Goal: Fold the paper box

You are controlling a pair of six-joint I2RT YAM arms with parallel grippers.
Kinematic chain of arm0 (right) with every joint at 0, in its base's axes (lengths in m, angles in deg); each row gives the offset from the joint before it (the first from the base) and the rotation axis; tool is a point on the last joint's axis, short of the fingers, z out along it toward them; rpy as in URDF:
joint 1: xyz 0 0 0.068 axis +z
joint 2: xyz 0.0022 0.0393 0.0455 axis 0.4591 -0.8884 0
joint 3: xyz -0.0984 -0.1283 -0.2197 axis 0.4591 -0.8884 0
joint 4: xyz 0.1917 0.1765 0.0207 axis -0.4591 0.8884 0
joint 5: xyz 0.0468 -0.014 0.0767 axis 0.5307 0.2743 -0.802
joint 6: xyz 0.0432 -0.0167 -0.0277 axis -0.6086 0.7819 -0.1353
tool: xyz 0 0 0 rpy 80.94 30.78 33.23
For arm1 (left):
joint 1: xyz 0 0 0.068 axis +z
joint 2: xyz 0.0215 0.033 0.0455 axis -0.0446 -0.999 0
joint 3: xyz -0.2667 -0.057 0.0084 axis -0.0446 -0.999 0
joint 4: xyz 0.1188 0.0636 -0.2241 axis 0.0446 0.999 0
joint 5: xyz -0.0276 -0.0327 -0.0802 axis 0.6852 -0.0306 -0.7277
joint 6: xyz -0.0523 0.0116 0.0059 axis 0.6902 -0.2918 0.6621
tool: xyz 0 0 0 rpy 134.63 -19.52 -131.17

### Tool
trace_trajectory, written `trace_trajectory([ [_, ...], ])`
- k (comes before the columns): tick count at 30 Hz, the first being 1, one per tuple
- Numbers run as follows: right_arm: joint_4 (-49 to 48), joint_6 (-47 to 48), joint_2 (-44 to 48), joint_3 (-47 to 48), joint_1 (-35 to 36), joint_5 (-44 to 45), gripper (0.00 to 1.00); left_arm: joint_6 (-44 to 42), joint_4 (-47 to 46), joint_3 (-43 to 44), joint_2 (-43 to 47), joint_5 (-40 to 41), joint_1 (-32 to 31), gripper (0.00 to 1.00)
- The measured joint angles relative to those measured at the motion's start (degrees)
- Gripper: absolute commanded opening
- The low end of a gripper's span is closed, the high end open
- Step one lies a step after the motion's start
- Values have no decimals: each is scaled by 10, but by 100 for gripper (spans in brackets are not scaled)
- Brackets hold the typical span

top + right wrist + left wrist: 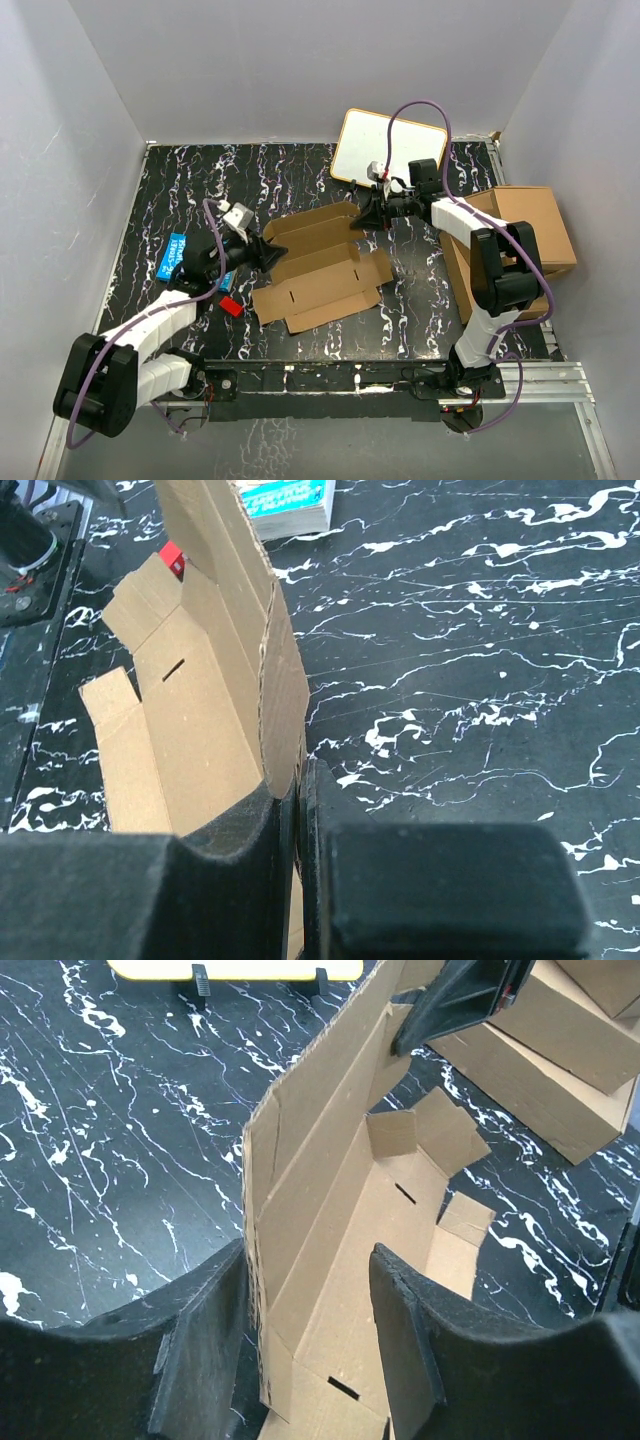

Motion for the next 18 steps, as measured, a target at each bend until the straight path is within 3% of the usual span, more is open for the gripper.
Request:
trace_trajectory([
  [4, 41, 37, 0, 2, 0, -7, 8, -27, 48, 30, -5, -1, 6, 58],
  [8, 79, 71, 0, 8, 0, -15, 8, -38, 74, 49, -5, -43, 40, 59],
  [18, 139, 121, 0, 38, 1, -19, 8, -33, 107, 110, -91, -173, 71, 39],
])
